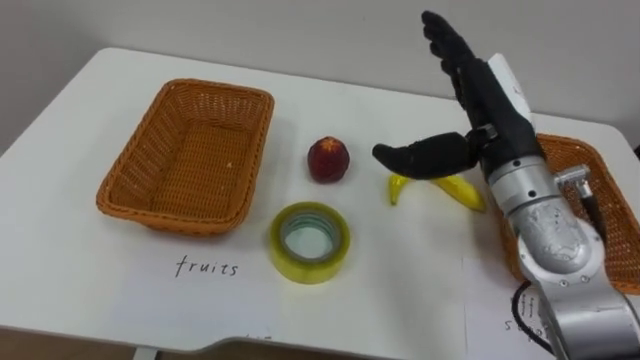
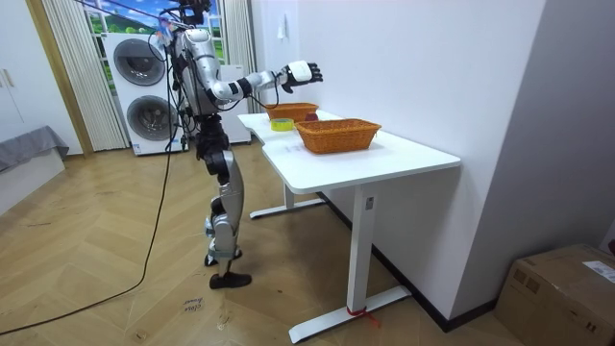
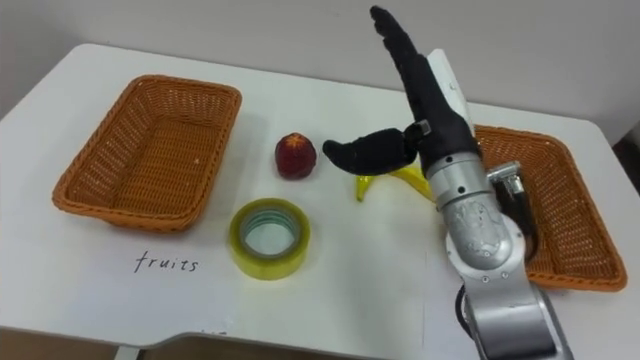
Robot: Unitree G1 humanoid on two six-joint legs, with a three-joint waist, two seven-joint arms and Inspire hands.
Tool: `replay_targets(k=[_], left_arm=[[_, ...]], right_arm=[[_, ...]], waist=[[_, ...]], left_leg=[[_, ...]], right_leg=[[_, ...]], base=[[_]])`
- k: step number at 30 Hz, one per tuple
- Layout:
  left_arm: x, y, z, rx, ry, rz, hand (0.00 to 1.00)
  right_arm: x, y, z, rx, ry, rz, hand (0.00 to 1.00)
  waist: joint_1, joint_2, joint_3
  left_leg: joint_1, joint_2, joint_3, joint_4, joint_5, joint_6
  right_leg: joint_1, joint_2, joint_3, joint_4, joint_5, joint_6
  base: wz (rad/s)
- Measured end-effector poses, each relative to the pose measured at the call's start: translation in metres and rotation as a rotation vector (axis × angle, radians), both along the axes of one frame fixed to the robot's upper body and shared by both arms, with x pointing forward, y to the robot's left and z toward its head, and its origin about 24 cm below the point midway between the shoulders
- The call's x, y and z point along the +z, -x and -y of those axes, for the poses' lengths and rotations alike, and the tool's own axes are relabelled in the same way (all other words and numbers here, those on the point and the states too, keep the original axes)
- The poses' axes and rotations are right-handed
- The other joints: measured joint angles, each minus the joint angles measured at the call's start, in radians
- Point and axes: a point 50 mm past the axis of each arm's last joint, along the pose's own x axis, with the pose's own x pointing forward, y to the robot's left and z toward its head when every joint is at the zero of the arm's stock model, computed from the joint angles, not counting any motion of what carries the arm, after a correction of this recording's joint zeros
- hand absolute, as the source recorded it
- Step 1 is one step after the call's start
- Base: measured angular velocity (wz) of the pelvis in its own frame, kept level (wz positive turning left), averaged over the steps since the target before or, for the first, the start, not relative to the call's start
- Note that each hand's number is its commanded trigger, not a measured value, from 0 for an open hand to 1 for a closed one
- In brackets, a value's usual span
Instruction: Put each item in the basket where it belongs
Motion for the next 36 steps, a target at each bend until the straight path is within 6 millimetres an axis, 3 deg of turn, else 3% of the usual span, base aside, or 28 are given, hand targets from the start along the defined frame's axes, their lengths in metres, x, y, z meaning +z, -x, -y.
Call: replay_targets(k=[5,9,11,20,29,36], left_arm=[[0.001,-0.006,0.002,-0.02,0.002,0.017,0.0],[0.001,-0.006,0.003,-0.019,0.003,0.018,0.0],[0.0,-0.007,0.003,-0.019,0.004,0.021,0.0],[0.001,-0.011,0.004,-0.024,0.009,0.027,0.0],[0.001,-0.014,0.004,-0.026,0.007,0.034,0.0],[0.001,-0.016,0.003,-0.033,0.007,0.032,0.0]], right_arm=[[-0.004,0.0,-0.004,0.025,0.02,-0.027,0.0],[-0.005,0.001,-0.008,0.04,0.018,-0.032,0.0],[-0.006,0.001,-0.009,0.043,0.019,-0.033,0.0],[-0.024,-0.002,-0.006,0.03,0.002,-0.119,0.0],[-0.042,-0.003,0.0,0.004,0.011,-0.195,0.0],[-0.052,-0.002,-0.003,0.024,0.069,-0.238,0.0]], waist=[[0.019,0.009,0.003],[0.022,0.016,0.0],[0.022,0.022,-0.006],[0.022,0.025,-0.0056],[0.027,0.006,0.0],[0.056,-0.001,0.0023]], left_leg=[[-0.016,-0.001,-0.003,0.0,0.0,0.001],[-0.016,-0.001,-0.011,0.0,0.0,0.001],[-0.014,-0.002,-0.012,0.001,0.001,0.001],[-0.018,-0.006,-0.026,-0.001,0.005,0.001],[-0.026,-0.013,-0.048,-0.001,0.015,0.003],[-0.026,-0.013,-0.05,-0.002,0.016,0.003]], right_leg=[[-0.015,0.0,-0.001,0.0,0.0,0.0],[-0.014,0.001,-0.001,-0.001,0.0,0.0],[-0.014,0.001,0.0,-0.001,0.0,0.0],[-0.01,-0.002,0.002,-0.001,0.0,0.0],[-0.011,-0.009,-0.026,0.0,0.0,0.0],[-0.011,-0.01,-0.034,-0.001,0.0,0.0]], base=[[0.01],[0.05],[0.0],[0.03],[0.07],[0.01]])
